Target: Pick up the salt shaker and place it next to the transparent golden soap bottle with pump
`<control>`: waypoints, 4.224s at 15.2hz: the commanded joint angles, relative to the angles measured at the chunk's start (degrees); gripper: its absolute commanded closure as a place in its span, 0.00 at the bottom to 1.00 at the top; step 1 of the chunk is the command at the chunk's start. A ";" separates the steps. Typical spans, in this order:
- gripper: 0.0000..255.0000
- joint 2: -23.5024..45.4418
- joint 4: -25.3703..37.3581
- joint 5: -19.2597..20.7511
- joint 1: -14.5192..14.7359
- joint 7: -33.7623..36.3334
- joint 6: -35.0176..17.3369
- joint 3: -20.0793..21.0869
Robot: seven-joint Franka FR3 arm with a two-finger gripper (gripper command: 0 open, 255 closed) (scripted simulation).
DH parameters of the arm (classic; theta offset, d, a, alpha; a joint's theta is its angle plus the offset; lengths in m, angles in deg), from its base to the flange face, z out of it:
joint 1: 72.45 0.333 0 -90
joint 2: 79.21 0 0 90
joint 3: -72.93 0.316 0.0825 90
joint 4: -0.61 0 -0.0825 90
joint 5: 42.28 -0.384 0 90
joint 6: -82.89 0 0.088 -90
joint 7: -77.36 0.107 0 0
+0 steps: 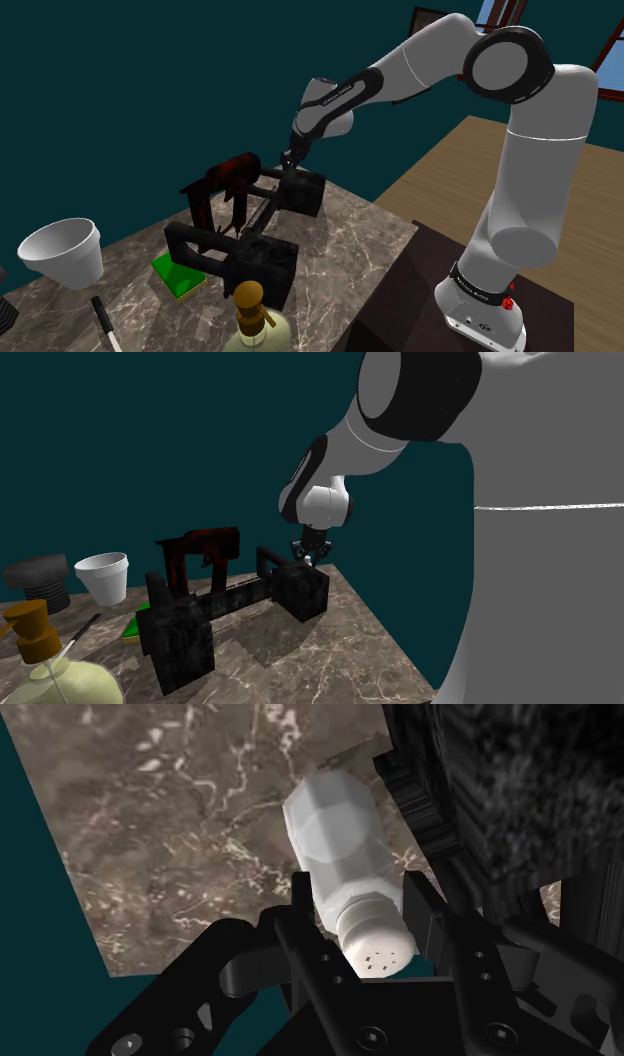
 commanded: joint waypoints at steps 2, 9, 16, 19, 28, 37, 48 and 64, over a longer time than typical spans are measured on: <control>1.00 -1.02 -0.03 0.66 -0.08 0.52 4.01 -0.30; 1.00 -3.98 1.85 2.06 0.05 1.96 8.77 -0.68; 1.00 -6.43 4.35 3.19 0.10 3.20 13.65 -0.92; 1.00 -7.31 5.61 3.61 0.10 3.67 15.77 -1.00; 1.00 -9.37 10.10 4.61 0.06 4.93 22.24 -1.15; 1.00 -10.49 15.66 5.31 0.00 5.97 28.87 -1.25; 1.00 -10.49 24.11 5.83 -0.11 7.05 37.26 -1.36; 1.00 -11.92 33.06 6.75 0.82 10.15 47.33 -0.62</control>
